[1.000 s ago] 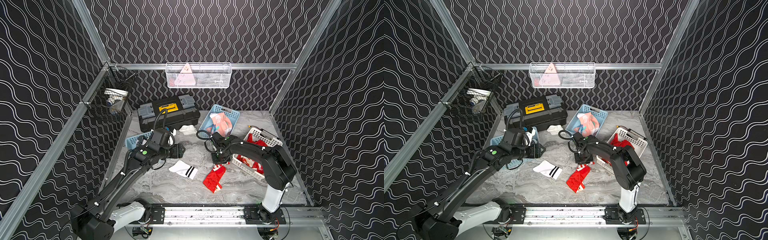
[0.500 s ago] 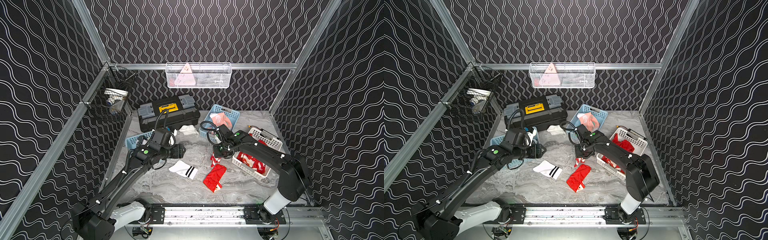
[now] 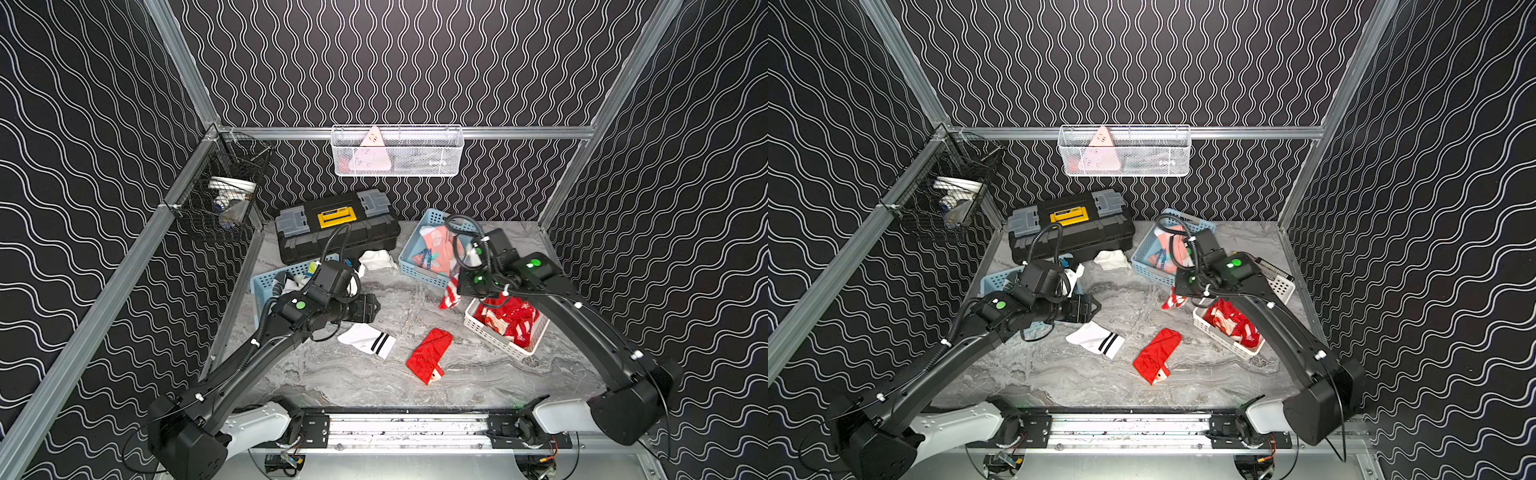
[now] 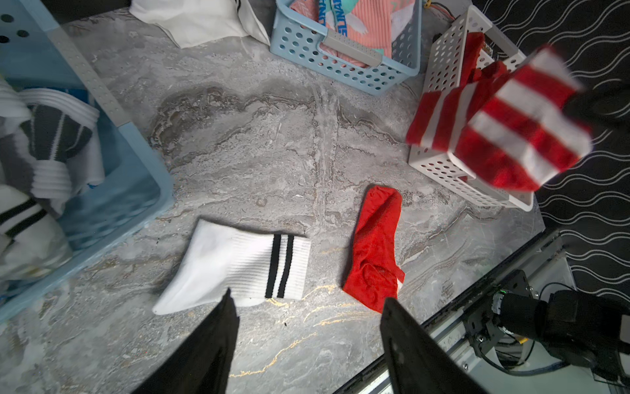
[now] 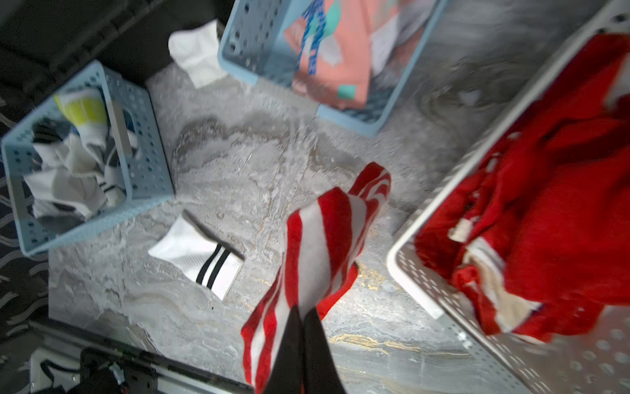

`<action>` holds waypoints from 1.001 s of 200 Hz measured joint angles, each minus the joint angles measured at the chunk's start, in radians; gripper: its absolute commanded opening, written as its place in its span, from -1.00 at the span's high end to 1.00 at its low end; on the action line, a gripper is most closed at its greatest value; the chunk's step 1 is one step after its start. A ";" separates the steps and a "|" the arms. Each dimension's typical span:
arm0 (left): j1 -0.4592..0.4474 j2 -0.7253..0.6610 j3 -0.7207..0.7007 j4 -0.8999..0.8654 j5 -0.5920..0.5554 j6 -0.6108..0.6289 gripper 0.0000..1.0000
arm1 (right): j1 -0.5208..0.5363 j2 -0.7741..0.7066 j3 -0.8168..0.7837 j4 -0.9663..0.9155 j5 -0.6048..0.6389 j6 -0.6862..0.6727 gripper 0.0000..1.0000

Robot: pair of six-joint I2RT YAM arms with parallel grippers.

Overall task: Sort the socks into the basket by color
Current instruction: Pick up the sock at the center of the board, then place the sock in the bin.

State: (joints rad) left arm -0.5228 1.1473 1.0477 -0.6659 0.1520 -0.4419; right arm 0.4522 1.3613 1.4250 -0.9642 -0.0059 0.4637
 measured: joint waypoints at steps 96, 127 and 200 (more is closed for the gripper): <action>-0.158 0.087 0.063 0.031 -0.029 0.022 -0.41 | -0.443 -0.007 0.006 -0.020 0.046 -0.038 1.00; -0.197 0.115 0.074 0.040 -0.044 0.026 -0.41 | -0.527 0.011 -0.094 0.011 0.045 -0.034 1.00; -0.236 0.173 0.084 0.046 -0.047 0.055 -0.42 | -0.573 0.174 -0.298 0.154 -0.006 0.018 1.00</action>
State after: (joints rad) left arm -0.7586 1.3201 1.1313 -0.6201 0.1051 -0.3874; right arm -0.1204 1.5352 1.1275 -0.8101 -0.0124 0.4820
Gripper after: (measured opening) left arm 0.709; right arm 0.050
